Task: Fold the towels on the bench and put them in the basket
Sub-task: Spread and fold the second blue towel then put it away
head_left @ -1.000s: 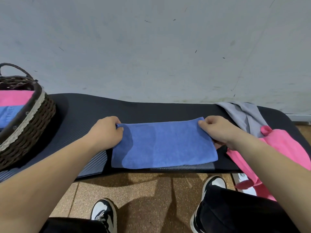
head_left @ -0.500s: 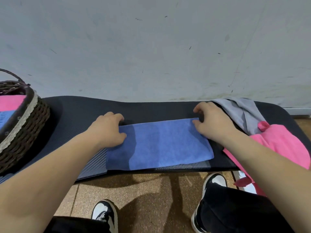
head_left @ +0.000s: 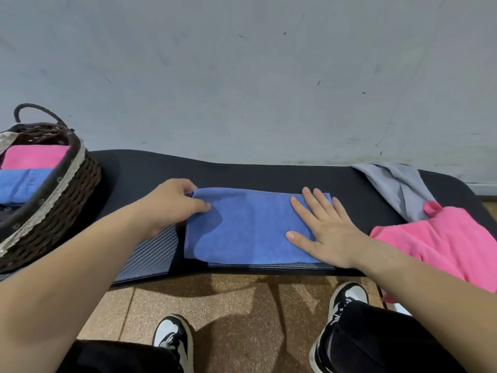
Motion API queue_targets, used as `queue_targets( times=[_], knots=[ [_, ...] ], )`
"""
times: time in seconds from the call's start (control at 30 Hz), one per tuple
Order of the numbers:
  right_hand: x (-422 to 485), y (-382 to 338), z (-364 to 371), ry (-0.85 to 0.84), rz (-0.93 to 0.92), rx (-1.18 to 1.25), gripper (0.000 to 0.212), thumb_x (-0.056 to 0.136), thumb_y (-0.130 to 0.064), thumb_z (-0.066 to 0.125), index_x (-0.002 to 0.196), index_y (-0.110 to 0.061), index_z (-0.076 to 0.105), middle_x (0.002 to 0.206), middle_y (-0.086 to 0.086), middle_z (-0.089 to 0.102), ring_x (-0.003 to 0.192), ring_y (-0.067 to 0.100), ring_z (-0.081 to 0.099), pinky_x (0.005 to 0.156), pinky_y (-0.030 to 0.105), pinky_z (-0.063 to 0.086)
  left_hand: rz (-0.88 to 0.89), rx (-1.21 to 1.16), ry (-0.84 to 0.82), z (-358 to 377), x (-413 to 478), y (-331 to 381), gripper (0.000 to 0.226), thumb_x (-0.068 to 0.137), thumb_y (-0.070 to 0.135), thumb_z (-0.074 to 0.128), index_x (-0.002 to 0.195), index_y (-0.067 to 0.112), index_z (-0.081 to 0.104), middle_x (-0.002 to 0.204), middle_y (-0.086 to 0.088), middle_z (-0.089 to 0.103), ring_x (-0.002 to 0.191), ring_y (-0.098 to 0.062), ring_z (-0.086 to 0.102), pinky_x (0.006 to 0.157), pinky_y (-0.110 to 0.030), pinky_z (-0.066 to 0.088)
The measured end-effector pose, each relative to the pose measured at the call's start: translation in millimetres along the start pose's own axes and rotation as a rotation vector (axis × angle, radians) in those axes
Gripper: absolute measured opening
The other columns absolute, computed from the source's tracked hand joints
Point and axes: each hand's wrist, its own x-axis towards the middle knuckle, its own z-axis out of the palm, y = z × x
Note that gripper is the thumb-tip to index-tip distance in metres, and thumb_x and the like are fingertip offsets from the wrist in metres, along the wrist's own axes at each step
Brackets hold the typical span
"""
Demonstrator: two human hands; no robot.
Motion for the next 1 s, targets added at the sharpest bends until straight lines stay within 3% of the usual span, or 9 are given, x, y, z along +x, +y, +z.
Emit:
queue_targets(
  times=[0.1, 0.23, 0.33, 0.43, 0.53, 0.63, 0.73, 0.87, 1.0],
  knots=[
    [-2, -7, -7, -0.008, 0.001, 0.049, 0.085, 0.090, -0.081, 0.013, 0.159, -0.041, -0.016, 0.166, -0.006, -0.030, 0.152, 0.014, -0.031, 0.125, 0.046, -0.016, 0.053, -0.152, 0.061, -1, -5, -5, 0.024, 0.091, 0.032, 0.069, 0.102, 0.011, 0.064, 0.104, -0.016, 0.071, 0.093, -0.028, 0.070, 0.076, -0.046, 0.057],
    [-7, -19, -13, -0.026, -0.014, 0.101, 0.083, 0.091, -0.080, 0.016, 0.159, -0.043, -0.014, 0.166, -0.008, -0.030, 0.152, 0.012, -0.030, 0.125, 0.045, -0.015, 0.155, 0.100, 0.267, 0, -10, 2, 0.016, 0.097, 0.033, 0.056, 0.102, 0.018, 0.057, 0.094, -0.005, 0.067, 0.086, -0.022, 0.065, 0.066, -0.033, 0.047],
    [-7, -17, -20, 0.009, 0.004, 0.152, 0.081, 0.095, -0.075, 0.025, 0.162, -0.040, -0.001, 0.170, -0.006, -0.021, 0.156, 0.014, -0.020, 0.127, 0.044, -0.008, 0.183, 0.093, 0.305, 4, -15, 21, 0.017, 0.096, 0.036, 0.057, 0.103, 0.020, 0.058, 0.093, 0.001, 0.066, 0.085, -0.017, 0.064, 0.066, -0.031, 0.048],
    [-5, -4, -26, 0.109, 0.050, 0.268, 0.074, 0.098, -0.064, 0.046, 0.160, -0.028, 0.030, 0.169, 0.006, 0.016, 0.157, 0.026, 0.012, 0.126, 0.042, 0.016, 0.177, -0.089, 0.201, 24, -19, 49, 0.025, 0.094, 0.036, 0.065, 0.105, 0.013, 0.060, 0.093, -0.005, 0.067, 0.083, -0.025, 0.065, 0.071, -0.037, 0.054],
    [-1, 11, -30, 0.278, 0.077, 0.391, 0.050, 0.094, -0.054, 0.060, 0.133, -0.023, 0.063, 0.121, 0.001, 0.059, 0.118, 0.019, 0.056, 0.105, 0.037, 0.045, 0.158, -0.171, 0.058, 54, -22, 77, 0.026, 0.091, 0.028, 0.071, 0.102, 0.008, 0.060, 0.084, -0.008, 0.062, 0.069, -0.020, 0.059, 0.060, -0.031, 0.049],
    [3, 18, -34, 0.367, 0.127, 0.504, 0.019, 0.093, -0.045, 0.065, 0.099, -0.028, 0.073, 0.084, -0.005, 0.062, 0.078, 0.010, 0.059, 0.076, 0.031, 0.049, 0.177, -0.160, -0.029, 88, -20, 99, 0.018, 0.091, 0.018, 0.069, 0.088, 0.010, 0.053, 0.069, -0.013, 0.059, 0.047, -0.021, 0.058, 0.044, -0.025, 0.050],
    [4, 19, -35, 0.278, 0.153, 0.862, 0.019, 0.096, -0.029, 0.067, 0.085, -0.014, 0.073, 0.062, -0.003, 0.060, 0.055, 0.012, 0.052, 0.058, 0.026, 0.045, 0.201, -0.125, -0.086, 117, -17, 116, 0.015, 0.091, 0.016, 0.067, 0.087, 0.016, 0.052, 0.068, -0.019, 0.063, 0.045, -0.028, 0.065, 0.056, -0.048, 0.061],
    [5, 23, -31, 0.154, 0.202, 1.040, 0.030, 0.100, -0.025, 0.059, 0.086, 0.000, 0.066, 0.064, 0.000, 0.064, 0.058, 0.016, 0.060, 0.051, 0.031, 0.046, 0.137, -0.111, -0.177, 141, -11, 121, 0.022, 0.096, 0.029, 0.069, 0.106, 0.017, 0.054, 0.082, -0.014, 0.072, 0.054, -0.024, 0.073, 0.055, -0.036, 0.063],
    [7, 25, -29, 0.090, 0.223, 1.059, 0.036, 0.099, -0.040, 0.060, 0.081, -0.010, 0.066, 0.068, 0.000, 0.063, 0.058, 0.013, 0.061, 0.050, 0.028, 0.047, 0.109, -0.072, -0.279, 144, -11, 113, 0.033, 0.103, 0.025, 0.058, 0.135, 0.021, 0.050, 0.100, -0.009, 0.070, 0.078, -0.025, 0.079, 0.077, -0.039, 0.065]
  ],
)
